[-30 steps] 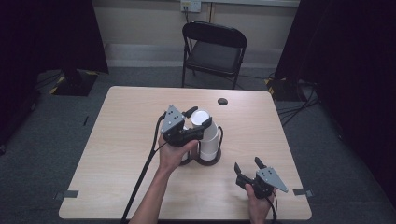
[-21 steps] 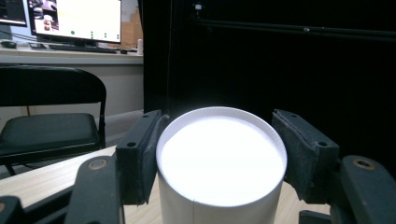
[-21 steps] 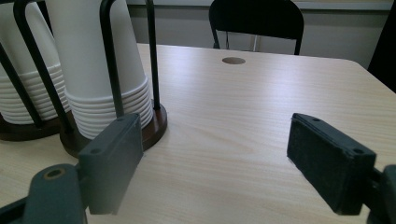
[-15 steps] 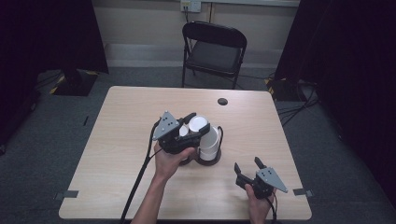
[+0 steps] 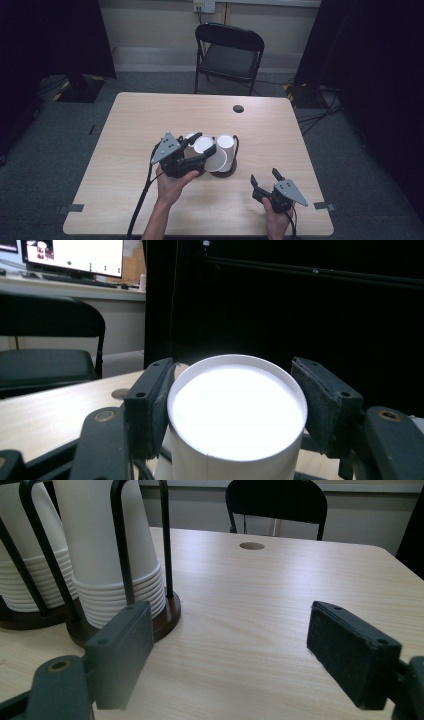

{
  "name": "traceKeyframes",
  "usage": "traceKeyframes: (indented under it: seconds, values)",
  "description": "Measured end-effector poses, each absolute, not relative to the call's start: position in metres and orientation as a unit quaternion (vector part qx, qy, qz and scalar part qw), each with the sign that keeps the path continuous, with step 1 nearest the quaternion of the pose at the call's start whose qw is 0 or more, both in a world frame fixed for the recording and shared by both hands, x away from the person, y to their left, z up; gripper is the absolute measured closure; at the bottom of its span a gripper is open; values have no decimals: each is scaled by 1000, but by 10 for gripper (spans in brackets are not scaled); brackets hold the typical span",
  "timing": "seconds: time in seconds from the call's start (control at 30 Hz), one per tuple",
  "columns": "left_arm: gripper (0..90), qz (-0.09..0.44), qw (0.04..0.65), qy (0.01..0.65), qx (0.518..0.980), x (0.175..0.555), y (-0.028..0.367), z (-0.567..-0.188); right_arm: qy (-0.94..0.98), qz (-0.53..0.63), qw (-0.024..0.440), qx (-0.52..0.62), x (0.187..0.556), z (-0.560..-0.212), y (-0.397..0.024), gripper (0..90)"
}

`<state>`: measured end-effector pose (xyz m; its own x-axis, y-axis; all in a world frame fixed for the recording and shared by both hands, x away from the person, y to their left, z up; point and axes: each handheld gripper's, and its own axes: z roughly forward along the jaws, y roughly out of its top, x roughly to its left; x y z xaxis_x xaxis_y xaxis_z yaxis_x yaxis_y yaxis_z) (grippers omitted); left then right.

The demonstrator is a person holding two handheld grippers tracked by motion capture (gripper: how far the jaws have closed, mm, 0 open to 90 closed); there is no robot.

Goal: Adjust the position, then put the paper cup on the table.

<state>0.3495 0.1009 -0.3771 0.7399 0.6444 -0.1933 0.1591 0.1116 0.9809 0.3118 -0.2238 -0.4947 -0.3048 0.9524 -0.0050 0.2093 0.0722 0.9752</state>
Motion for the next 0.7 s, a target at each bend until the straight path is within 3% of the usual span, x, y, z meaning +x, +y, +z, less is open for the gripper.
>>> traceKeyframes:
  seconds: [0.4, 0.7]
  values:
    - [359, 163, 678, 352, 624, 326, 122, -401, 646, 503, 365, 444, 313, -494, -220, 236]
    - [359, 139, 673, 381, 619, 323, 125, -415, 669, 548, 313, 393, 308, -490, -192, 268]
